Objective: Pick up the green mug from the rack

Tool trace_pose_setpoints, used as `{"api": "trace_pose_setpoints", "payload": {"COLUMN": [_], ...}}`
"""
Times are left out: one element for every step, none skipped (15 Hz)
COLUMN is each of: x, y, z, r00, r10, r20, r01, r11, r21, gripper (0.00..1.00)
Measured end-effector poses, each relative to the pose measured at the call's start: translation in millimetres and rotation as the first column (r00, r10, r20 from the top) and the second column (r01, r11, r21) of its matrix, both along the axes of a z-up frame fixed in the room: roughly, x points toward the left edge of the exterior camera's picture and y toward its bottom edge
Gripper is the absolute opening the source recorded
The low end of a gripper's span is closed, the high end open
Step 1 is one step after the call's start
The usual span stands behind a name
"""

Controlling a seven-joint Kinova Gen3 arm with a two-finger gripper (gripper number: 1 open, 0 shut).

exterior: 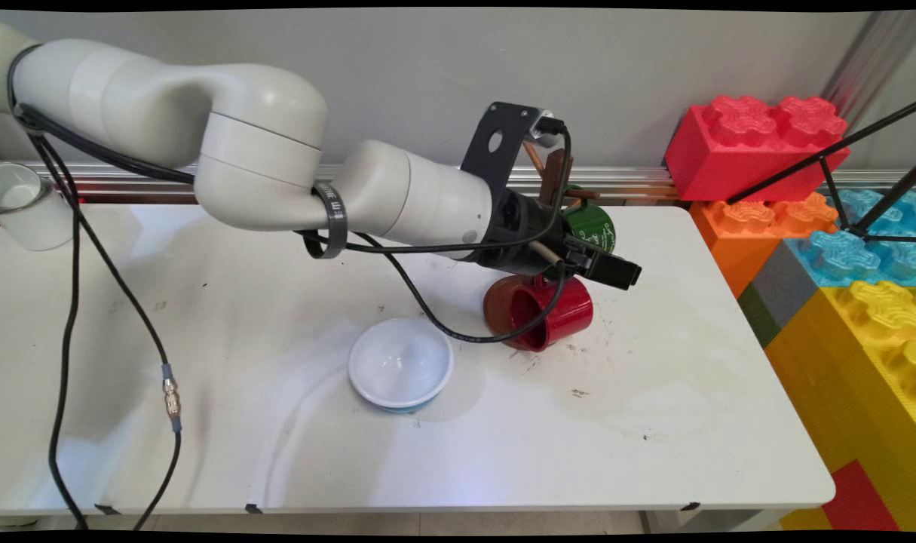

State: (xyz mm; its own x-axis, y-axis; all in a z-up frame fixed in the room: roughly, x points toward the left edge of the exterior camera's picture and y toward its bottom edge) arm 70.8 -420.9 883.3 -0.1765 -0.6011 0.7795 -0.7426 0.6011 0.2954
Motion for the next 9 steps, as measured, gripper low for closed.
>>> {"api": "trace_pose_setpoints", "payload": {"x": [0.1, 0.3, 0.6, 0.9, 1.2, 1.6, 1.9, 2.2, 2.5], "y": [-0.4, -0.7, -0.7, -0.8, -0.7, -0.7, -0.6, -0.6, -0.6], "z": [-0.2, -0.4, -0.5, -0.5, -0.6, -0.6, -0.6, -0.6, -0.5], "r00": [1.0, 1.0, 1.0, 1.0, 1.0, 1.0, 1.0, 1.0, 1.0], "r10": [0.004, 0.008, 0.011, 0.015, 0.017, 0.02, 0.022, 0.023, 0.025], "r20": [-0.001, -0.001, -0.002, -0.002, -0.003, -0.004, -0.005, -0.006, -0.006], "r01": [-0.004, -0.008, -0.011, -0.015, -0.017, -0.02, -0.022, -0.023, -0.025], "r11": [1.0, 1.0, 1.0, 1.0, 1.0, 1.0, 1.0, 1.0, 1.0], "r21": [-0.001, -0.001, -0.001, -0.001, 0.0, 0.0, 0.001, 0.001, 0.001], "gripper": [1.0, 1.0, 1.0, 1.0, 1.0, 1.0, 1.0, 1.0, 1.0]}}
